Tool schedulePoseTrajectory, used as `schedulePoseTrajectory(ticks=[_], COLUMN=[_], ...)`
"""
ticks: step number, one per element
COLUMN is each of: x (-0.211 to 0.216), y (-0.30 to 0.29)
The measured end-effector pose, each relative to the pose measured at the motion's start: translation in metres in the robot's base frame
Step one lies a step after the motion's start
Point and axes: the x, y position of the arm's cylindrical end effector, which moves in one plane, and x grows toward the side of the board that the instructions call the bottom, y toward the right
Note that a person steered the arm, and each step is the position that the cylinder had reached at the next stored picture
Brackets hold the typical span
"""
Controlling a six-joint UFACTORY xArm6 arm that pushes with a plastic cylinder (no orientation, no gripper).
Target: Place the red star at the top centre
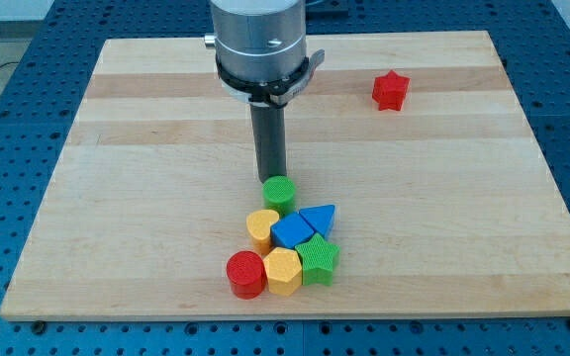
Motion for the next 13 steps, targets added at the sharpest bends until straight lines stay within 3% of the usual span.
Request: schedulePoseTrajectory(ticks=[4, 5, 7, 10, 11, 12, 13], x=[0.002, -0.012, -0.052, -0.153, -0.145, -0.140, -0.166], y=[0.000, 0.019, 0.171, 0.130, 0.138, 0.189, 0.199])
